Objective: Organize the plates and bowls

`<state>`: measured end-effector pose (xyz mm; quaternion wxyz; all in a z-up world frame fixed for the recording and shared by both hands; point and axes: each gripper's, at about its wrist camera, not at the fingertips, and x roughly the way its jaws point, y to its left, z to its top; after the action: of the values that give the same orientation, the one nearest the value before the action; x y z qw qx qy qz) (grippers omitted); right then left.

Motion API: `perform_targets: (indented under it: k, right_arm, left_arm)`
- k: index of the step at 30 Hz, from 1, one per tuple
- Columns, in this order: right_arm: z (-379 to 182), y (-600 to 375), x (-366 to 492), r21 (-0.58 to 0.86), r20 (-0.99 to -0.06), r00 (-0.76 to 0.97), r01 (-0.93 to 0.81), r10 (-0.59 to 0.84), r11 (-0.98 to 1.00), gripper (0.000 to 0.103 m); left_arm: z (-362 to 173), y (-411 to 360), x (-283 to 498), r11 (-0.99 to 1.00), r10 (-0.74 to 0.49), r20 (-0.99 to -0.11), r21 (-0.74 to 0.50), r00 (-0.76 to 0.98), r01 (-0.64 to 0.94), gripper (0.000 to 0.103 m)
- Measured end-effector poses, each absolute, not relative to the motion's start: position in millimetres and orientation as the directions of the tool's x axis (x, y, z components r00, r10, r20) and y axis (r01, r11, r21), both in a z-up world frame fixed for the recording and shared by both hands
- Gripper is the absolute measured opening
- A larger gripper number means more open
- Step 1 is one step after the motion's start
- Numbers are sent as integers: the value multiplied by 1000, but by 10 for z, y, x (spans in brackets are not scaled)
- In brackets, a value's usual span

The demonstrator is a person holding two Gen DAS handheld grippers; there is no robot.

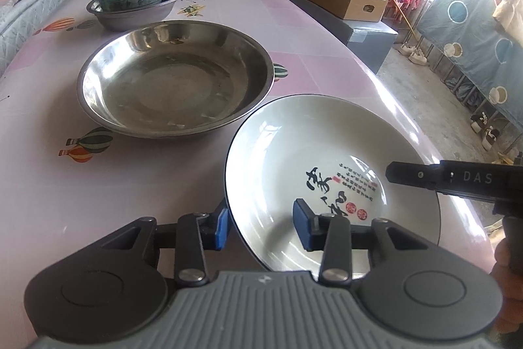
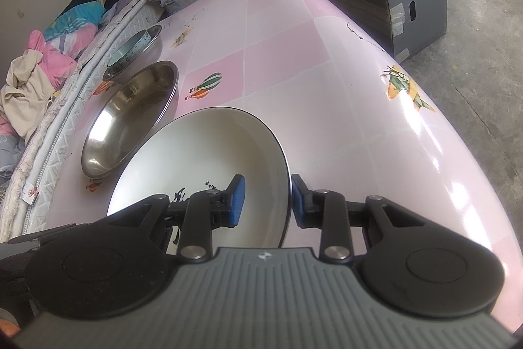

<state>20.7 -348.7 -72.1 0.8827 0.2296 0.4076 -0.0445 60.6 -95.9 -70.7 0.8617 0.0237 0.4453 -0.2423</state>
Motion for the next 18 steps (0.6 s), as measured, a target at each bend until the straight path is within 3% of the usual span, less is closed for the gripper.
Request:
perform_targets:
  k: [8, 18]
  right_arm:
    - [-735, -3465, 170, 327, -739, 669, 261, 74, 908, 19]
    - [-772, -3475, 155, 315, -732, 677, 238, 76, 919, 18]
  left_arm:
    - [-664, -908, 547, 884, -386, -783, -164, 488, 437, 28]
    - [-679, -981, 569, 888, -369, -790, -144, 490, 437, 33]
